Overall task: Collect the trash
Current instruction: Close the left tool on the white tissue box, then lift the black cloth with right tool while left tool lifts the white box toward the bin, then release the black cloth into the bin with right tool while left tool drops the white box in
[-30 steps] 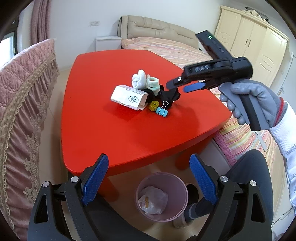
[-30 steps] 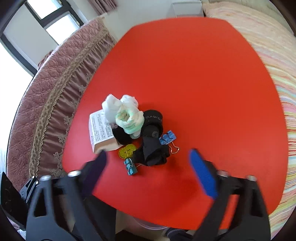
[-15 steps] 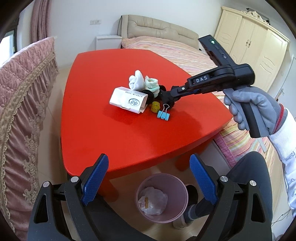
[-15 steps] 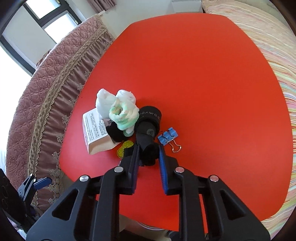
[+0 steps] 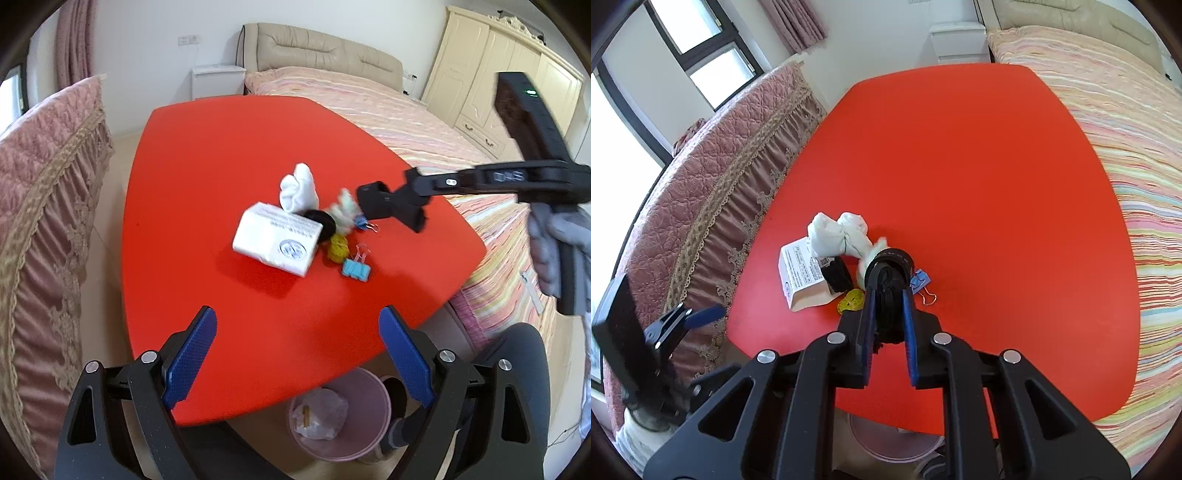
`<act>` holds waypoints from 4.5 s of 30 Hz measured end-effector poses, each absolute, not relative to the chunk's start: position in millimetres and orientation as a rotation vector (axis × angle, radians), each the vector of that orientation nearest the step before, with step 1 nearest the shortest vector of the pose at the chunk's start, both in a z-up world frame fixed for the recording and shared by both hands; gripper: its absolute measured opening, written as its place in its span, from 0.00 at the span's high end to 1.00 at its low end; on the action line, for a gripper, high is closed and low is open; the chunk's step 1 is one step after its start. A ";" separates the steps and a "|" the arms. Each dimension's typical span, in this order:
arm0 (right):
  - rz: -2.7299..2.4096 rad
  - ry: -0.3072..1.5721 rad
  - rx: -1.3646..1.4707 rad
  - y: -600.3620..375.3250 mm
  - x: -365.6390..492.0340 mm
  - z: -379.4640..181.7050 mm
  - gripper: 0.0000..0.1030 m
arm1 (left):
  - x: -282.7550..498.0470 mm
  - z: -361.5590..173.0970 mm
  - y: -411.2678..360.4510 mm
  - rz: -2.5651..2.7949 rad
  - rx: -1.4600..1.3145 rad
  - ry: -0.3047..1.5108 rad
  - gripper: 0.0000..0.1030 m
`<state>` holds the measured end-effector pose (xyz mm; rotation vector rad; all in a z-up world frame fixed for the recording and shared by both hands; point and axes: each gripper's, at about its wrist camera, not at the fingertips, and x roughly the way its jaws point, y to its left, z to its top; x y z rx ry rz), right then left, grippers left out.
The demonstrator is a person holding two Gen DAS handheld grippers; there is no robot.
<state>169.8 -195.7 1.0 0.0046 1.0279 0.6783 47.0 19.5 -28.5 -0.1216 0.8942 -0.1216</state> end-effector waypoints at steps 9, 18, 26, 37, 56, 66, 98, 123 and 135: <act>0.704 1.031 0.016 -201.8 160.4 4.8 0.87 | 96.3 -37.1 28.2 -0.191 -0.073 0.948 0.16; 0.702 1.030 0.008 -203.0 157.9 6.0 0.87 | 131.0 -61.5 30.2 -0.215 -0.042 1.018 0.17; 0.707 1.038 0.009 -200.5 158.6 0.0 0.87 | 127.9 -61.7 24.4 -0.234 -0.056 1.014 0.36; 0.709 0.988 -0.008 -197.0 148.8 10.2 0.87 | 107.9 -28.5 25.9 -0.192 -0.079 0.947 0.37; 0.781 0.934 -0.010 -190.6 121.6 26.4 0.87 | 86.9 34.0 19.0 -0.126 -0.063 0.843 0.37; 0.835 0.922 -0.001 -180.9 109.3 32.9 0.87 | 85.2 26.4 8.9 -0.160 -0.041 0.868 0.37; 0.805 1.063 -0.333 -159.1 125.3 -15.0 0.05 | 69.2 8.4 22.6 -0.151 -0.051 0.908 0.37; 0.750 1.115 -0.429 -159.1 128.7 -65.0 0.81 | 61.0 3.5 21.7 -0.164 -0.066 0.908 0.37; 0.805 0.975 -0.275 -187.9 79.0 -20.8 0.81 | 29.2 8.5 5.7 -0.165 -0.057 0.856 0.37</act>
